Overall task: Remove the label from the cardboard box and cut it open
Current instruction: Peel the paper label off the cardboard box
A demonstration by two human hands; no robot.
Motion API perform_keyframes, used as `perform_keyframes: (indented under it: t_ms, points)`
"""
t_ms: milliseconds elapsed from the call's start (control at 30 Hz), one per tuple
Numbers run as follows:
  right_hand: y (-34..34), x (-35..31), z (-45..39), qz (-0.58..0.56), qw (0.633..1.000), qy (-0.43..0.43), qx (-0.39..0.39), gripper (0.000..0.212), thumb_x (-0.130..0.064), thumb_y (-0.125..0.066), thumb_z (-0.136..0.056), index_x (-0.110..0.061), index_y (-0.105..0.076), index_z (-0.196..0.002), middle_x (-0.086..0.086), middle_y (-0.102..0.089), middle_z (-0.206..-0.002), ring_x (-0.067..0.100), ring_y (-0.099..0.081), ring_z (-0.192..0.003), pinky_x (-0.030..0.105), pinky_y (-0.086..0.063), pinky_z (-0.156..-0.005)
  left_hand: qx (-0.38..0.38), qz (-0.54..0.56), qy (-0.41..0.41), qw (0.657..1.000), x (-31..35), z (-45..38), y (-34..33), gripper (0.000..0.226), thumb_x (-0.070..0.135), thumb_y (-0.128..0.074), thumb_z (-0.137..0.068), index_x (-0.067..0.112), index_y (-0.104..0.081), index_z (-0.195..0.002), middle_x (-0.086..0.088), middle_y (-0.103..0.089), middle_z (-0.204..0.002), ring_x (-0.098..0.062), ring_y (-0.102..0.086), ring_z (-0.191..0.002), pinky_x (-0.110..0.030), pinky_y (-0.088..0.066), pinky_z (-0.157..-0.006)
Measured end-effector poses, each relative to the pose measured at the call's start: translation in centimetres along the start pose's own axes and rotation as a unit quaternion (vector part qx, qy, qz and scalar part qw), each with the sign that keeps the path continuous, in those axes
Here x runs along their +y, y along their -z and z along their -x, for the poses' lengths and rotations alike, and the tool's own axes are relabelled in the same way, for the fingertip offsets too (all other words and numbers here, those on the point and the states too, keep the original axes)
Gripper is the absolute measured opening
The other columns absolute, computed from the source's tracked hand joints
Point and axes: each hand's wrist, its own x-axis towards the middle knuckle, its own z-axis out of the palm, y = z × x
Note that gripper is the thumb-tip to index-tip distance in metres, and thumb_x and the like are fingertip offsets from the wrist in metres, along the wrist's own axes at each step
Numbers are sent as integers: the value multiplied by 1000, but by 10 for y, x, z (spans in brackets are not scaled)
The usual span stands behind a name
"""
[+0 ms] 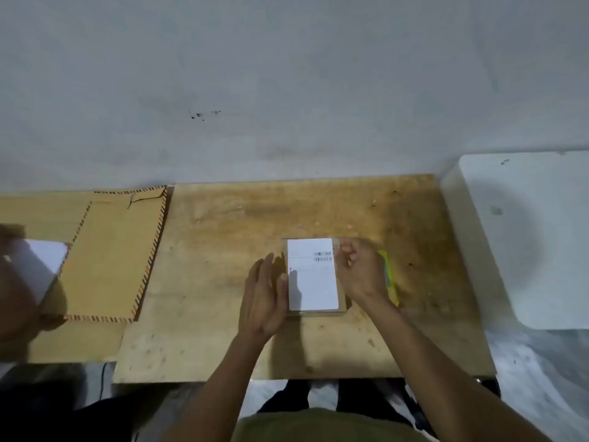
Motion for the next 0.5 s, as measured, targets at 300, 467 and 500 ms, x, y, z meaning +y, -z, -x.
perform_keyframes:
  t_ms: [300,467,500]
  points:
    - [-35,13,-21,56,998,2,24,6,-10,-61,-89,-6,-64,-87,9,-65,-80,27,-61,-77,44,-54,-71,18,65,-31,997,-27,-28,-30,47,23,-37,-107,15,-34,-153,12,-39,-148,5,-31,-132,-5,-22,-105]
    - [-41,23,-30,65,998,-4,8,9,-10,-59,-89,-9,-58,-80,6,-61,-76,23,-59,-75,36,-52,-67,25,70,-33,997,-37,-30,-44,49,26,-35,-106,13,-35,-153,15,-37,-148,2,-35,-133,-18,-31,-108]
    - [-42,23,-31,65,998,-8,5,13,-11,-60,-90,-13,-56,-77,3,-58,-75,19,-56,-73,31,-48,-66,28,70,-36,996,-38,-30,-46,49,25,-35,-105,13,-35,-153,15,-36,-149,1,-36,-133,-20,-33,-108]
